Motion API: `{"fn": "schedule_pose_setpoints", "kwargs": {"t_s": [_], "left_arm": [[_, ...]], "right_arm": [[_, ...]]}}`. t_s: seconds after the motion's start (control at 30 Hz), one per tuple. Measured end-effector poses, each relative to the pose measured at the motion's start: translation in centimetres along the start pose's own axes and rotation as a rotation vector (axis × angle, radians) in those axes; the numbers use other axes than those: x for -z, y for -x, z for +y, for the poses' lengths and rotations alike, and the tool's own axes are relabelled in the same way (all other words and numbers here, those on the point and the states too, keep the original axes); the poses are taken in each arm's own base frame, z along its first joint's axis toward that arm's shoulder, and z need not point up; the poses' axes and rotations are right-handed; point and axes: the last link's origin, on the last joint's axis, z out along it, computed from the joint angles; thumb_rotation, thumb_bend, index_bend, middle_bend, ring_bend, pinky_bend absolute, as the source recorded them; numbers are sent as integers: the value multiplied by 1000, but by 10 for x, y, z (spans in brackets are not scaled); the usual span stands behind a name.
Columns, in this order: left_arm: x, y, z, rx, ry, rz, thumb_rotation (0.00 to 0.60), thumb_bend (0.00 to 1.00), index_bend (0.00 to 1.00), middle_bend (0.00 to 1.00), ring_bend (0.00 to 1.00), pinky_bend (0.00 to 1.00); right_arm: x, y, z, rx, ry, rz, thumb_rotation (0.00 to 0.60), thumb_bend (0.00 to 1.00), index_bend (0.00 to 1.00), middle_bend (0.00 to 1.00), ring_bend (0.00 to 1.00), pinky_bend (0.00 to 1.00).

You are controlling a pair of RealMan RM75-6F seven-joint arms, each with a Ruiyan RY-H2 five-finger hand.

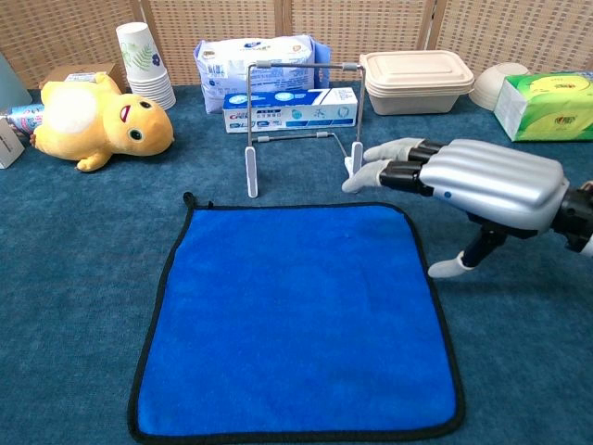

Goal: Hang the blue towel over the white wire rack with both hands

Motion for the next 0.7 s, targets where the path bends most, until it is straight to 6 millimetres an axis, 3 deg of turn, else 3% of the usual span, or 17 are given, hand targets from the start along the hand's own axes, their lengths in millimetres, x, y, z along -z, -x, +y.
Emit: {"fn": "schedule_pose_setpoints", "kwargs": {"t_s": [0.7], "left_arm": [[2, 2, 4, -2, 14, -13, 600, 265, 234, 118, 59, 0]], "right_arm": [[5, 21, 2, 33, -32, -45, 600, 10, 122, 163, 19, 81]]}}
